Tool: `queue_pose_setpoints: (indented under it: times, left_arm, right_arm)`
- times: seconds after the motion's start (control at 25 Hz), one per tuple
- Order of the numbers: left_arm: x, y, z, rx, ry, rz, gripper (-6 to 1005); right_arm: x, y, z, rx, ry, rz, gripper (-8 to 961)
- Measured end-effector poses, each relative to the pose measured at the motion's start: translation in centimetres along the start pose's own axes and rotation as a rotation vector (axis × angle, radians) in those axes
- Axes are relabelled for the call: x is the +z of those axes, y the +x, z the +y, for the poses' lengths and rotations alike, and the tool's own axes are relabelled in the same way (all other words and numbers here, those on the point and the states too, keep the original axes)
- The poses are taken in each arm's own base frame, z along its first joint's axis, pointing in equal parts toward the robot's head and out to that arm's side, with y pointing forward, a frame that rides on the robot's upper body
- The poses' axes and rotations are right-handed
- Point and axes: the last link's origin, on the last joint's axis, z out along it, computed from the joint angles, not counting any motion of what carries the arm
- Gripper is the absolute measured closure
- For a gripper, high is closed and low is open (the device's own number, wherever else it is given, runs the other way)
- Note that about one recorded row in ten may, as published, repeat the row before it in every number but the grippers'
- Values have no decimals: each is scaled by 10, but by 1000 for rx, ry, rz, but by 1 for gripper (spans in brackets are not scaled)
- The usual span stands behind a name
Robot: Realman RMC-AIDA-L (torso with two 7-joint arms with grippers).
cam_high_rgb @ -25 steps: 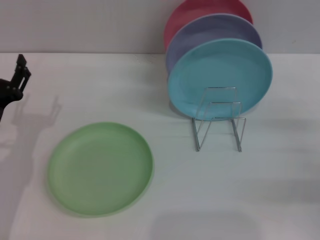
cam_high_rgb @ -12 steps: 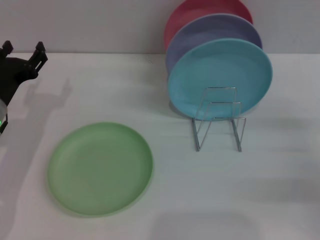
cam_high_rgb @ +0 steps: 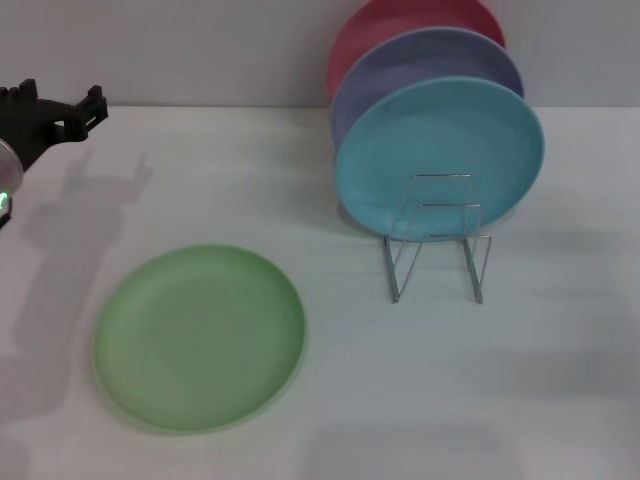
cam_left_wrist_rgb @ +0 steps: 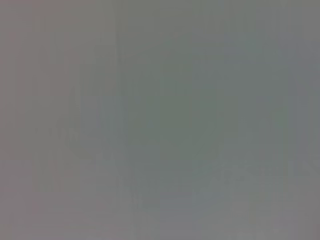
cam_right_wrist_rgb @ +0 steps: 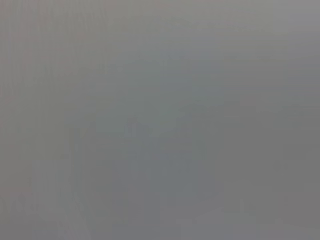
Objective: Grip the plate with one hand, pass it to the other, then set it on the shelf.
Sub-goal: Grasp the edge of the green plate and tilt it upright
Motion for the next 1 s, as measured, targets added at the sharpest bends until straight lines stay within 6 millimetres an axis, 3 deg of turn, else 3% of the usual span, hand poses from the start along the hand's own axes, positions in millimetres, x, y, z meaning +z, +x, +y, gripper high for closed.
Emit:
queue_pose_setpoints:
  times: [0.28, 0.6, 1.0]
  left_arm:
    - [-17, 6, 5, 21, -78, -111, 212]
    - [-46, 4, -1, -36, -190, -399, 214]
    - [-76, 7, 7, -82, -287, -603, 216]
  right_arm:
    - [4, -1, 1, -3, -8, -5, 211]
    - [7, -1, 3, -1, -13, -7, 211]
    - [13, -3, 4, -2, -14, -21, 212]
